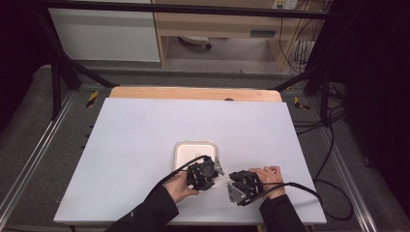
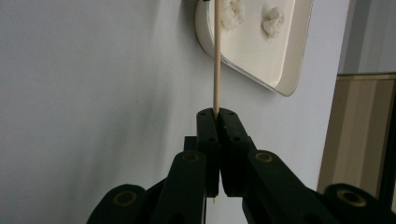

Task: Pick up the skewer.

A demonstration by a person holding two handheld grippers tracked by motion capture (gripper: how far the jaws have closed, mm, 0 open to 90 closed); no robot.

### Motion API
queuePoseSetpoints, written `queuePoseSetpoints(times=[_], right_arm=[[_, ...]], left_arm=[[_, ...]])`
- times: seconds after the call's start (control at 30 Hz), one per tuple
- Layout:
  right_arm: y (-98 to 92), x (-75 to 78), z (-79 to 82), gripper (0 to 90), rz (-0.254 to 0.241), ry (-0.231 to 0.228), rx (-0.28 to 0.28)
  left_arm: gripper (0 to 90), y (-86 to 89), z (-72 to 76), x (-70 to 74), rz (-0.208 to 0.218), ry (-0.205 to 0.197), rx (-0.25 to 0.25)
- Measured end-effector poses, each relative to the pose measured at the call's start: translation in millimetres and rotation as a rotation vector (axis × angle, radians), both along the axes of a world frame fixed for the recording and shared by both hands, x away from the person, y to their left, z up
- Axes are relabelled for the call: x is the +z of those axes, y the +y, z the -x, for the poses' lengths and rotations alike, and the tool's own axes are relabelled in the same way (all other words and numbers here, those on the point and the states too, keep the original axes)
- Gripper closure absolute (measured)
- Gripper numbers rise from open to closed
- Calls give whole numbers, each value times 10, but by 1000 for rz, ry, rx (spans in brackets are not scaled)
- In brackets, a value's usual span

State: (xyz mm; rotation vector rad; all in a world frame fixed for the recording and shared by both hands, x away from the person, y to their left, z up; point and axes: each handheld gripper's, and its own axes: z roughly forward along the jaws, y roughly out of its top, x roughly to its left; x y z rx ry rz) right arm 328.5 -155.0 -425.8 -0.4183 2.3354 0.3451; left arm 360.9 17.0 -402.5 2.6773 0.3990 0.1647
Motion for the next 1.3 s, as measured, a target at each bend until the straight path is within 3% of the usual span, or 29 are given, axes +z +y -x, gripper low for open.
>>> queuePoseSetpoints(times=[0.3, 0.37, 0.43, 0.53, 0.6, 0.77, 0.9, 1.03, 1.17, 1.3], right_arm=[[1, -3, 8, 867, -33, 5, -28], [-9, 4, 5, 790, -57, 6, -46], [-26, 16, 0, 720, -103, 6, -78], [-94, 37, -16, 633, -204, 44, -114], [-156, 54, -35, 591, -274, 77, -155], [-284, 70, -66, 473, -400, 163, -238], [-381, 59, -84, 397, -499, 225, -292], [-457, 48, -103, 340, -563, 282, -360], [-513, 54, -141, 239, -624, 344, -466], [-542, 56, -152, 180, -663, 367, -534]], left_arm=[[889, 17, 5, 0, -4, -6, 5], [888, 33, 10, 0, -9, -13, 9], [888, 59, 11, -9, -3, -13, 11], [888, 116, 14, -9, 3, -15, 19], [888, 156, 2, -15, 16, -14, 20], [887, 272, -2, 16, 19, -21, 52], [887, 374, -3, 26, 49, -17, 73], [886, 493, 4, 18, 76, -6, 94], [886, 625, 10, 8, 107, -4, 123], [886, 785, 32, 5, 161, -9, 156]])
